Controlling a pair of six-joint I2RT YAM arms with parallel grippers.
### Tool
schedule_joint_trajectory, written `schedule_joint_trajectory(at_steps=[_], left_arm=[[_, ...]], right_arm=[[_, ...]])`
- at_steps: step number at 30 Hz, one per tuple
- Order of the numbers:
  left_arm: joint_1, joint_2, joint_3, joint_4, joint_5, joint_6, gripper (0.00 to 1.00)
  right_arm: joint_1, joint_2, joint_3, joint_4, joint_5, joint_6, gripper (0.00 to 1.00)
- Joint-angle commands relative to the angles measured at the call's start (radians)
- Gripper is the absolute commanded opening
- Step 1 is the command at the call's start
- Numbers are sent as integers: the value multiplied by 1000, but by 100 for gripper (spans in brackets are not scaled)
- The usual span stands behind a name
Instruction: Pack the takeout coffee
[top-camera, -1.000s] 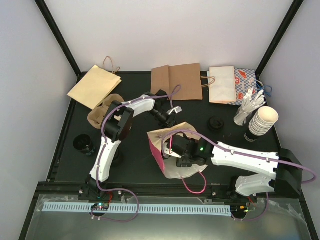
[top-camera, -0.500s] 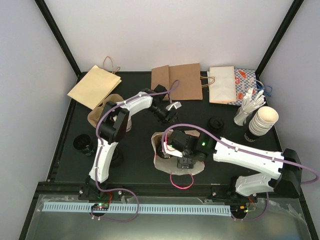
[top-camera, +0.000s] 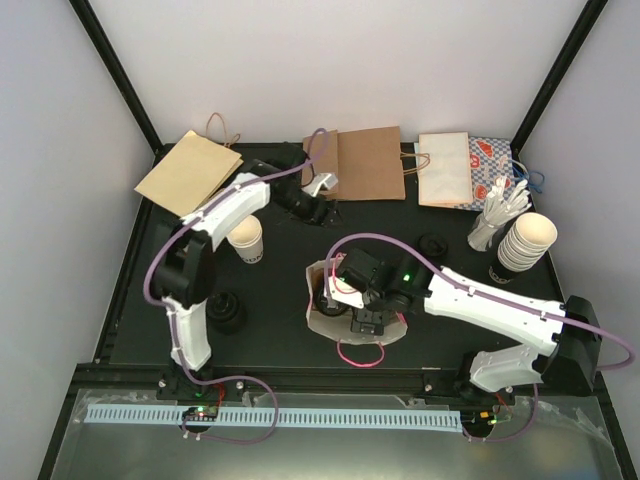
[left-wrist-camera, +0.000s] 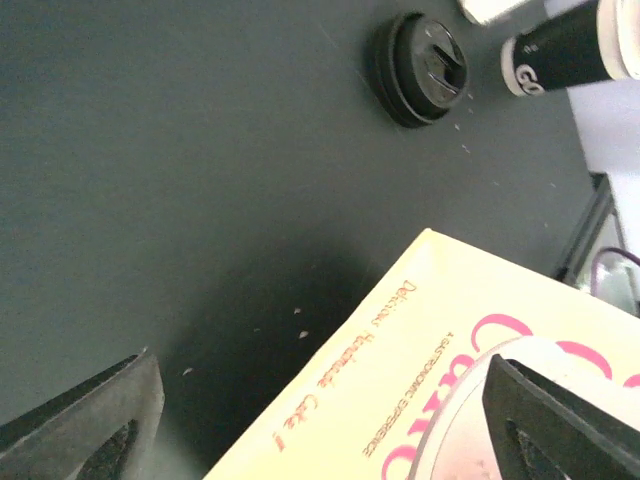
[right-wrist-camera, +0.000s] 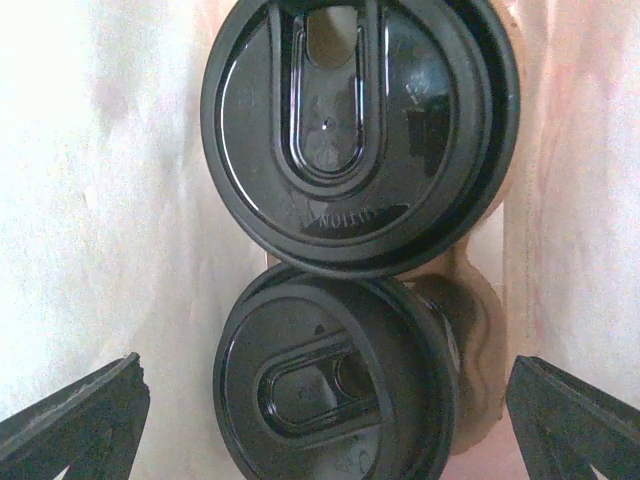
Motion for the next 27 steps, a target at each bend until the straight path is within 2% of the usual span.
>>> schedule_joint_trajectory(at_steps=[1, 4, 7, 12, 19, 24, 27], left_arm=[[45, -177, -92, 100, -190, -80, 94], [76, -298, -151, 128, -304, -95, 98], [86, -397, -195, 135, -401, -91, 99], [87, -552, -267, 151, -432, -59, 99], [87, -783, -403, 233, -345, -20, 98], [87, -951, -547, 374, -204, -19, 98], [87, -979, -581, 421, -75, 1, 92]], right_arm=[[-35, 15, 37, 35, -61, 4, 100], [-70, 35, 62, 38, -89, 8, 100], [-106, 49, 77, 56, -115, 10, 100], [-153, 80, 106, 72, -155, 8, 100], [-200, 118, 137, 100, -155, 44, 100], [-216, 139, 162, 117, -162, 65, 100], [-215, 139, 168, 125, -168, 68, 100]])
